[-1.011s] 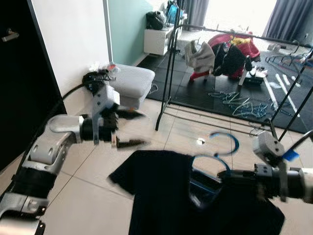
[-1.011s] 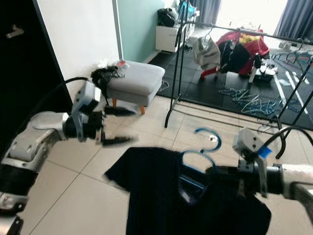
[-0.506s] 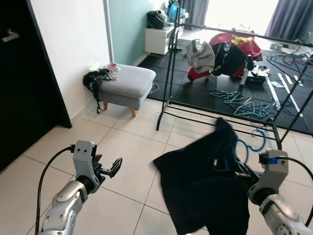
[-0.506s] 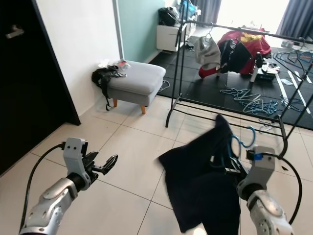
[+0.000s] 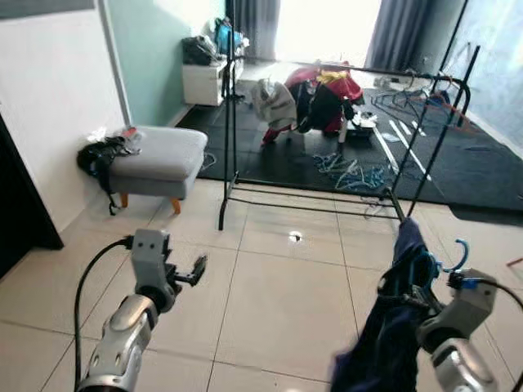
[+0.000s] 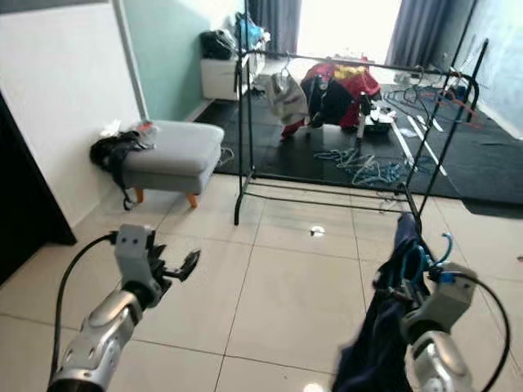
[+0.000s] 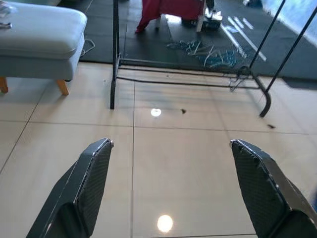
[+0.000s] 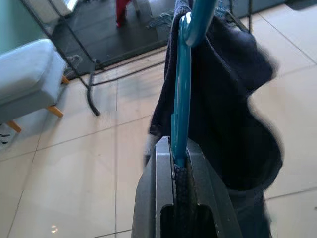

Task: Hang hanger

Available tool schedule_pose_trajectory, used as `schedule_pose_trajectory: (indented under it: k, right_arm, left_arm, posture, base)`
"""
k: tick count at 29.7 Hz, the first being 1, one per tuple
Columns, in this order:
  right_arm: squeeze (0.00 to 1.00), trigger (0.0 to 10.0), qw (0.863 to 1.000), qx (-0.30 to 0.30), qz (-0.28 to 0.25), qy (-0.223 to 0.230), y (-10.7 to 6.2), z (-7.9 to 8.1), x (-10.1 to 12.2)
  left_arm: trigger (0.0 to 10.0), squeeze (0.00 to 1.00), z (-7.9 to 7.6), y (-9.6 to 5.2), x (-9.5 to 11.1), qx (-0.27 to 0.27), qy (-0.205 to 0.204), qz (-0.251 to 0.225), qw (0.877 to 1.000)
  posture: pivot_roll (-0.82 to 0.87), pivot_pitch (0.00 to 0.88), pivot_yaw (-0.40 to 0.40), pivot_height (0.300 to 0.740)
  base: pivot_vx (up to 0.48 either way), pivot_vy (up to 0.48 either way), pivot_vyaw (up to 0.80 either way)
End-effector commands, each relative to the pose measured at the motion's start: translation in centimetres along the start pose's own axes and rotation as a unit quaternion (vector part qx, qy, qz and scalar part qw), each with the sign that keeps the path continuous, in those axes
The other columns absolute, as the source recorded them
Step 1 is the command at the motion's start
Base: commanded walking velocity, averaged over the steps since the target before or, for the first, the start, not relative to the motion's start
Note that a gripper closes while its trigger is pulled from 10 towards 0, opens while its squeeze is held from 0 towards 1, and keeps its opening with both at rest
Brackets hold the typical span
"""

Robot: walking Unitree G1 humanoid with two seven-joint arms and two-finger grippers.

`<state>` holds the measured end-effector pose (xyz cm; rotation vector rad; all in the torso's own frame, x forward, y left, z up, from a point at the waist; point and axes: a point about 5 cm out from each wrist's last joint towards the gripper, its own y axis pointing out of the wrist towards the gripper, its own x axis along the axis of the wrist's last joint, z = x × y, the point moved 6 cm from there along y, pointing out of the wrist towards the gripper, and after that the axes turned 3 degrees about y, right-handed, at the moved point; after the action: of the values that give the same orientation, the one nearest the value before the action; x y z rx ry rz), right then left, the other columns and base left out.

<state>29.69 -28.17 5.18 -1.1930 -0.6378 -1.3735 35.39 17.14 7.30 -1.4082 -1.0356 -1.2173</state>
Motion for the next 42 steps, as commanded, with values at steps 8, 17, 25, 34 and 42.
schedule_pose_trajectory:
  k: [8,17,25,34,42]
  right_arm:
    - [0.0,10.0,0.999,0.007,-0.036,0.006,0.5,0.3,1.6]
    - [0.0,10.0,0.999,0.021,-0.041,0.014,0.7,0.7,1.7]
    - [0.0,10.0,0.999,0.029,-0.041,0.016,0.9,0.9,1.7]
    - [0.0,10.0,0.998,0.046,-0.041,0.013,1.0,1.4,1.8]
    - [0.0,10.0,0.998,0.05,-0.044,0.017,1.0,1.5,1.8]
  left_arm:
    - [10.0,0.0,0.2,0.6,-0.1,0.007,0.017,0.005,1.0]
    - [10.0,0.0,0.5,0.8,0.0,0.02,0.023,0.006,1.0]
    - [10.0,0.0,0.6,1.0,0.1,0.028,0.025,0.003,0.999]
    - [10.0,0.0,0.9,1.2,0.2,0.036,0.027,0.002,0.999]
    - [10.0,0.0,0.9,1.3,0.1,0.034,0.034,0.004,0.999]
  posture:
    - [-0.05,0.0,-0.038,0.74]
    - [-0.05,0.0,-0.036,0.74]
    - [-0.05,0.0,-0.039,0.74]
    - [-0.05,0.0,-0.04,0.74]
    - [-0.05,0.0,-0.031,0.74]
  base:
    - [0.397,0.0,0.0]
    - [0.396,0.0,0.0]
    - [0.396,0.0,0.0]
    - [0.389,0.0,0.0]
    - [0.389,0.0,0.0]
